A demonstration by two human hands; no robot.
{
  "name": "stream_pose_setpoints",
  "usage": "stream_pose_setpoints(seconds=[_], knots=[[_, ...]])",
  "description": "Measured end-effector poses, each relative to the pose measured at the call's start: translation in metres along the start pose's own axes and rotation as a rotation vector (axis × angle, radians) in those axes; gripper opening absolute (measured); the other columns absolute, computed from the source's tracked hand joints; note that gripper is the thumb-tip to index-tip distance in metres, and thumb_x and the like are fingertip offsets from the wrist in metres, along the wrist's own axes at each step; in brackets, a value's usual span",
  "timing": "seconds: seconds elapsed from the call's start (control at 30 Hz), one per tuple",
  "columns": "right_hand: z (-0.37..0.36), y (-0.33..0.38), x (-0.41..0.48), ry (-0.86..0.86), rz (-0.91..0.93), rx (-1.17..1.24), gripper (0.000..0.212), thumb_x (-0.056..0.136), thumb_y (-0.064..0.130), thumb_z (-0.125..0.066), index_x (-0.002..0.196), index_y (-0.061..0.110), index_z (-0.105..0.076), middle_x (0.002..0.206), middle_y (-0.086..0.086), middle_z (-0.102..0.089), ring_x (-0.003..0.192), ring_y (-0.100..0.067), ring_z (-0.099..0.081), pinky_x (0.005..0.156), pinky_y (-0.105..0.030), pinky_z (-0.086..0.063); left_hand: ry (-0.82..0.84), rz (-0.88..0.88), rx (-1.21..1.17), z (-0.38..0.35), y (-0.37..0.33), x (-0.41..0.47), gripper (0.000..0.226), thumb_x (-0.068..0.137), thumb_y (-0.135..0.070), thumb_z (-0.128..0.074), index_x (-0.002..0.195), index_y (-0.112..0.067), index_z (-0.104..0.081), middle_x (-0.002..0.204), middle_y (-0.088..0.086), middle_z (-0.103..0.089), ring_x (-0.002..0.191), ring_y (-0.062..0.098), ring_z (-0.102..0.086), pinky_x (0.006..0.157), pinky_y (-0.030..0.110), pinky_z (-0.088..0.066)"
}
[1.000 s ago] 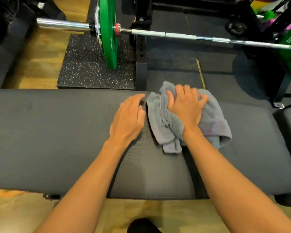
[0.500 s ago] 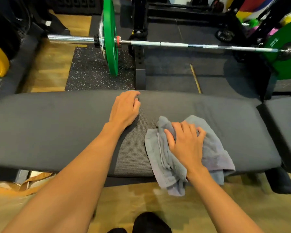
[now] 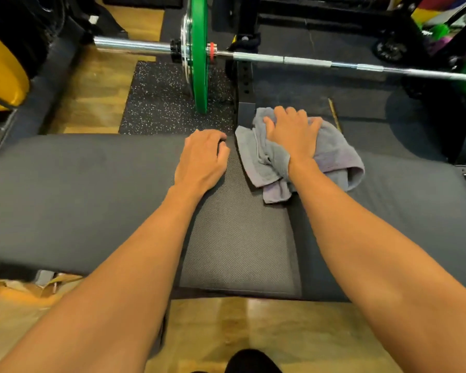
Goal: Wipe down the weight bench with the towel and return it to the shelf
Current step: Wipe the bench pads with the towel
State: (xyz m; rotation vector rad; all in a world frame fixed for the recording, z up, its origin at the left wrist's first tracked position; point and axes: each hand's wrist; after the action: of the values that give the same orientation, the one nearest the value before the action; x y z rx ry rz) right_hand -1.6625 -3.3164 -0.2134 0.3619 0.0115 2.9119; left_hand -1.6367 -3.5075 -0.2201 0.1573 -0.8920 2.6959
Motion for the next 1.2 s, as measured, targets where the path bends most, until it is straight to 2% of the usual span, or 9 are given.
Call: stream_pose_setpoints(seconds=[0.1,0.3,0.43,0.53,0.67,0.87,1.0,1.07,1.2], knots=[[0.007,0.003,-0.032,-0.048,-0.012,0.012,0.038,0.097,0.044,-0.037,0.109,0.015,-0.058,0.106,-0.010,-0.061,0.100,-0.032,-0.052,0.091,-0.050,-0.031,0.037,-0.002,0.010,0.012,0.003,-0.006,0.035,0.096,-0.014,-0.036,0.120,-0.006,-0.060,0.122,0.009,-0.063,0.111,0.028,-0.055,0.113,0.040,-0.023],[0.041,0.021,-0.164,-0.110,0.023,0.037,0.035,0.094,0.044,-0.040,0.099,0.017,-0.060,0.091,-0.006,-0.062,0.087,-0.029,-0.054,0.087,-0.047,-0.034,0.070,-0.049,0.187,0.042,0.028,-0.026,0.036,0.095,-0.016,-0.037,0.121,-0.009,-0.060,0.113,0.011,-0.063,0.106,0.031,-0.056,0.106,0.048,-0.031],[0.053,0.032,-0.221,-0.156,0.069,0.015,0.027,0.095,0.042,-0.045,0.097,0.021,-0.061,0.091,-0.002,-0.061,0.086,-0.025,-0.055,0.087,-0.045,-0.034,0.090,-0.077,0.200,0.056,0.053,-0.033,0.036,0.095,-0.015,-0.041,0.126,-0.009,-0.058,0.133,0.013,-0.056,0.123,0.031,-0.048,0.112,0.048,-0.025],[0.045,0.043,-0.198,-0.160,0.054,-0.009,0.029,0.096,0.041,-0.045,0.094,0.018,-0.062,0.085,-0.003,-0.061,0.081,-0.027,-0.055,0.085,-0.048,-0.038,0.070,-0.076,0.186,0.054,0.061,-0.037,0.038,0.095,-0.013,-0.042,0.130,-0.009,-0.056,0.140,0.012,-0.051,0.132,0.029,-0.043,0.116,0.044,-0.020],[0.016,0.066,-0.110,-0.198,-0.015,0.020,0.032,0.095,0.041,-0.044,0.092,0.014,-0.062,0.084,-0.007,-0.061,0.080,-0.029,-0.054,0.083,-0.048,-0.038,0.013,-0.081,0.207,0.043,0.066,-0.035,0.039,0.092,-0.015,-0.042,0.128,-0.008,-0.057,0.137,0.011,-0.053,0.130,0.029,-0.045,0.116,0.043,-0.022],[-0.002,0.097,-0.012,0.006,0.031,0.032,0.039,0.097,0.043,-0.034,0.115,0.016,-0.056,0.112,-0.007,-0.061,0.106,-0.030,-0.049,0.092,-0.050,-0.029,-0.041,-0.035,0.150,0.047,0.064,-0.034,0.037,0.090,-0.013,-0.050,0.124,-0.002,-0.059,0.133,0.014,-0.057,0.127,0.030,-0.049,0.111,0.039,-0.027],[0.004,0.093,-0.038,-0.039,0.080,0.066,0.040,0.096,0.043,-0.032,0.111,0.015,-0.056,0.106,-0.008,-0.060,0.101,-0.030,-0.051,0.093,-0.048,-0.029,-0.101,0.024,0.165,0.050,0.063,-0.036,0.033,0.088,-0.014,-0.052,0.117,-0.001,-0.062,0.123,0.015,-0.062,0.114,0.033,-0.054,0.103,0.041,-0.034],[0.014,0.091,-0.076,-0.093,0.119,0.092,0.038,0.094,0.042,-0.036,0.104,0.014,-0.060,0.098,-0.009,-0.061,0.094,-0.030,-0.054,0.091,-0.048,-0.034,-0.098,0.045,0.192,0.051,0.060,-0.037,0.033,0.088,-0.015,-0.050,0.115,-0.001,-0.063,0.120,0.016,-0.063,0.112,0.033,-0.056,0.105,0.042,-0.034],[0.038,0.087,-0.164,-0.138,0.179,0.098,0.030,0.094,0.043,-0.043,0.096,0.018,-0.061,0.088,-0.004,-0.061,0.084,-0.026,-0.055,0.084,-0.045,-0.035,-0.017,0.082,0.135,0.058,0.058,-0.045,0.036,0.090,-0.011,-0.049,0.125,-0.002,-0.058,0.138,0.016,-0.053,0.131,0.032,-0.045,0.115,0.042,-0.022]])
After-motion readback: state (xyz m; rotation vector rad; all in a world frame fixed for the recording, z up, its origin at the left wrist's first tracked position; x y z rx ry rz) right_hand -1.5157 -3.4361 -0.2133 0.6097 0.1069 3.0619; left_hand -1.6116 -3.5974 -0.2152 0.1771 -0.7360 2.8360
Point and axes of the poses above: each hand's wrist, its own x-axis towards the middle knuckle, its own z-axis out of the back of the hand, y = z × x
